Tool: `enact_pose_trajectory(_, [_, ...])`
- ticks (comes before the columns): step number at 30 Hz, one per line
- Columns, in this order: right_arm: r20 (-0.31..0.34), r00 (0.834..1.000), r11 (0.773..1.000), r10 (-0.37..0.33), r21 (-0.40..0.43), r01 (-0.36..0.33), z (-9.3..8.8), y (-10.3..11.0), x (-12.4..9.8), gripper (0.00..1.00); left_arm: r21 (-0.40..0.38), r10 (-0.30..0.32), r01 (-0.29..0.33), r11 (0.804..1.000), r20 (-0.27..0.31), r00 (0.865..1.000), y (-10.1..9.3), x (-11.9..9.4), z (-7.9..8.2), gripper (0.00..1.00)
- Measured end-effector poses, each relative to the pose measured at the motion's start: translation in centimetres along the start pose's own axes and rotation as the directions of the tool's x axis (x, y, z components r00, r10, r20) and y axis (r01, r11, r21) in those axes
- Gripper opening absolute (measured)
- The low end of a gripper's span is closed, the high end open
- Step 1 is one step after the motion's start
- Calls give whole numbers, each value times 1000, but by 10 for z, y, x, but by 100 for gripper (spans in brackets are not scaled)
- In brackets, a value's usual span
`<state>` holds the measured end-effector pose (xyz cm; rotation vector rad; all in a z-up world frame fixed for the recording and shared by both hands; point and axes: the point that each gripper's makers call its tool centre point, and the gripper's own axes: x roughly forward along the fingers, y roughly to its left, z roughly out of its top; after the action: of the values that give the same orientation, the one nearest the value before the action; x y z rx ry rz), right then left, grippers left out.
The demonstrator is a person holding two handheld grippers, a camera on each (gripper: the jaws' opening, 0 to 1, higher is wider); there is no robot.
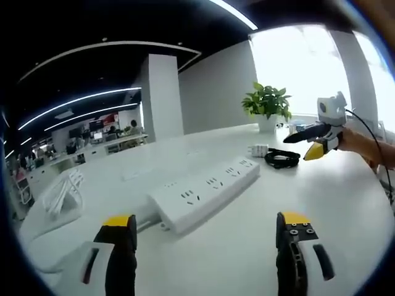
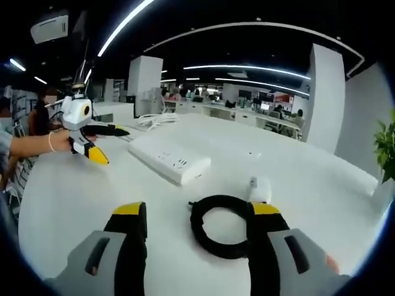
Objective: Straighten the power strip on the desk, plug the charger into it
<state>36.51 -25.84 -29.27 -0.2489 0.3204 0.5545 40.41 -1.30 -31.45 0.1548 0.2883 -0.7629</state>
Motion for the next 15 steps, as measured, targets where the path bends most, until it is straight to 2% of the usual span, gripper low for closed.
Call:
enact_pose_trajectory(8, [-64, 998, 1000, 26, 2, -26, -11, 4, 6, 64, -8, -6, 6, 1000, -1, 1000, 0, -1, -3, 96])
enact_pose_trajectory(12, [-86, 995, 995, 57, 86, -49, -15, 4, 7, 63, -14, -9, 9, 1000, -5, 1000, 0, 0, -6, 96])
enact_pose_trajectory(15, [-94, 994, 993, 58, 109, -47, -17, 1, 8, 60, -14, -14, 14, 1000, -10, 1000, -1, -1, -8, 96])
